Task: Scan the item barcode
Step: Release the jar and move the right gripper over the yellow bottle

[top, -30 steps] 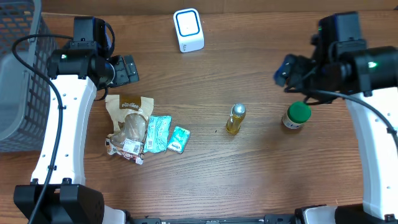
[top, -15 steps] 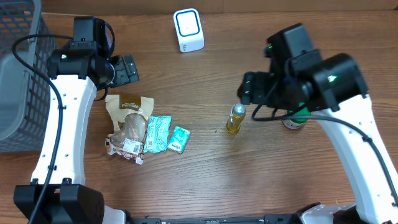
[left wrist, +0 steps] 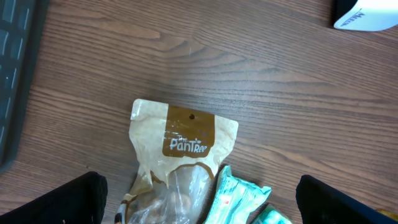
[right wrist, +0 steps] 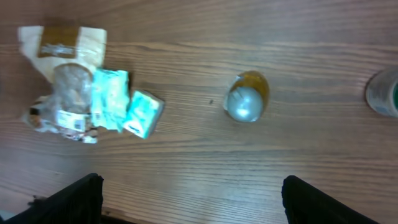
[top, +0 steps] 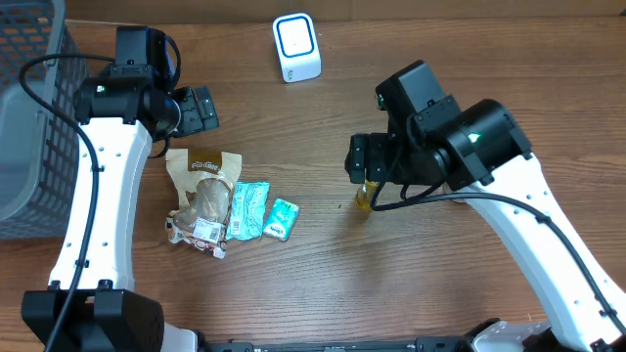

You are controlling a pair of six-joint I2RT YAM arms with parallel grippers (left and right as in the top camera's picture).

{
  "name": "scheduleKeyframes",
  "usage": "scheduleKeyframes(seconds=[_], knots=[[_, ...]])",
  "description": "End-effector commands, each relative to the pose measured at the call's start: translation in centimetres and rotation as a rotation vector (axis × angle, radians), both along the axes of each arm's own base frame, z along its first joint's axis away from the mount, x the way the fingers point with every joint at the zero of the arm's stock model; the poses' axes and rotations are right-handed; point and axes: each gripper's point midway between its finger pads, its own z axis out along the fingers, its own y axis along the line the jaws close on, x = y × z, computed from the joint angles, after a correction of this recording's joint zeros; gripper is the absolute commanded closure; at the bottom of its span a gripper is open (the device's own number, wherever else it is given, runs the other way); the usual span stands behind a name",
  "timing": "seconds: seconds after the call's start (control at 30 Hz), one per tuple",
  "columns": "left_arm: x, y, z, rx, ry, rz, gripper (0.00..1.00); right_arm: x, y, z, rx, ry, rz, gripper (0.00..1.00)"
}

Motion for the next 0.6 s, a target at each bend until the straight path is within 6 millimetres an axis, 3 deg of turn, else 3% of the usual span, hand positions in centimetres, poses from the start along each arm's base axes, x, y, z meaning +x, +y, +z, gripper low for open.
scheduleKeyframes(seconds=[0.0,0.33,0.4,0.43,0.57], knots=[[0.2,0.2,0.7,0.015,-0.021,-0.008,0.00,-0.2,-0.6,-0.4,-0.023,-0.015,-0.015,0.11],[0.2,0.2,0.7,0.015,-0.022,-0.008,0.00,0.2,-0.3,-1.2,-0.020,-0.020,-0.015,0.10],[0.2,0.2,0.7,0.015,-0.022,-0.008,0.00,0.3,-0.3,-1.2,-0.017,-0.024,-0.014,0.07],[0.2,0.2,0.7,0.015,-0.021,-0.008,0.00,0.4,-0.2,-1.1,-0.014,-0.028,-0.014,0.00],[0.2,0.2,0.7,0.015,-0.022,-0.008,0.00,0.6,0.4,-1.0,0.016,-0.027,-0.005,0.00]])
